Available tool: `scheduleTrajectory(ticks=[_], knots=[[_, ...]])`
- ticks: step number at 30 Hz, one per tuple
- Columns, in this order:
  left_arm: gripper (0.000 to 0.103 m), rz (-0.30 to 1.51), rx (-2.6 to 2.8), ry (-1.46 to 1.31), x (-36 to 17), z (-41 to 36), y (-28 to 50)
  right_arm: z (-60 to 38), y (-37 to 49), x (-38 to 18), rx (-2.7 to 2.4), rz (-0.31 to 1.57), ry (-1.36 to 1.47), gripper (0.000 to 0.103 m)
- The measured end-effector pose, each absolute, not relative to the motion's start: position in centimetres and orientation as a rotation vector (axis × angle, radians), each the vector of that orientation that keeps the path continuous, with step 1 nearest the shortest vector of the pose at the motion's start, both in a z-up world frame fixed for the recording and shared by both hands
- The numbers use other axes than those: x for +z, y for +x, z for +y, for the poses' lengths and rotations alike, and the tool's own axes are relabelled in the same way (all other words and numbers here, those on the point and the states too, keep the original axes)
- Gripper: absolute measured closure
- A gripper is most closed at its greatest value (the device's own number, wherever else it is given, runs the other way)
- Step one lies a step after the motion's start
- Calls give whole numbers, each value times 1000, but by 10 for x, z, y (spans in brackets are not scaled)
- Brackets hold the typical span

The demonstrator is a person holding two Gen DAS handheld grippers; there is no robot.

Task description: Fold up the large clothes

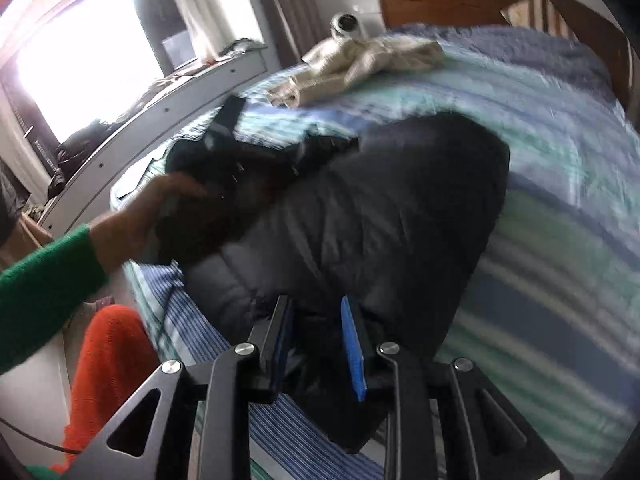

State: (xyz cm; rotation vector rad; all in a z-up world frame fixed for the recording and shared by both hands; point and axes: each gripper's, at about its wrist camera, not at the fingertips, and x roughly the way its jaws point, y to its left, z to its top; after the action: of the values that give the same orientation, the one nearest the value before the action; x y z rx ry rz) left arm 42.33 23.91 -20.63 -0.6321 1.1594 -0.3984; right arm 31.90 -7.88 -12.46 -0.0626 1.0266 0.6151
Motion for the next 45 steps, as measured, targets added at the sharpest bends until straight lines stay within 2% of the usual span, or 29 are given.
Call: scheduleTrajectory(ticks=[4,9,10,12,14,16,19,22,26,32,40,45], knots=[[55,1151,-384,-615,-203,233,422,-84,324,-160,594,1042,-24,81],[54,1148,-365,-604,-199,231,422,-82,319,-155,570,1008,-58,80],[51,1144,-359,-594,-195,230,421,-82,317,-149,562,1002,-70,80],[44,1128,-332,-539,-177,228,412,-81,310,-136,545,998,-97,77],[23,1091,-321,-488,-155,231,399,-86,303,-118,533,982,-84,70],[8,1013,-324,-459,-134,242,380,-91,299,-99,542,935,-24,68],[1,961,-315,-429,-118,265,357,-85,299,-74,574,873,-7,67],[1,1024,-193,-356,-124,283,345,-63,307,-66,617,836,-33,67],[1,1070,-84,-294,-130,301,329,-21,320,-88,692,856,1,67],[1,1024,-231,-456,-136,324,313,25,333,-139,693,948,15,67],[2,1067,-530,-781,-192,316,351,36,334,-147,664,954,-48,67],[2,1096,-672,-880,-212,302,365,35,336,-148,656,951,-70,67]])
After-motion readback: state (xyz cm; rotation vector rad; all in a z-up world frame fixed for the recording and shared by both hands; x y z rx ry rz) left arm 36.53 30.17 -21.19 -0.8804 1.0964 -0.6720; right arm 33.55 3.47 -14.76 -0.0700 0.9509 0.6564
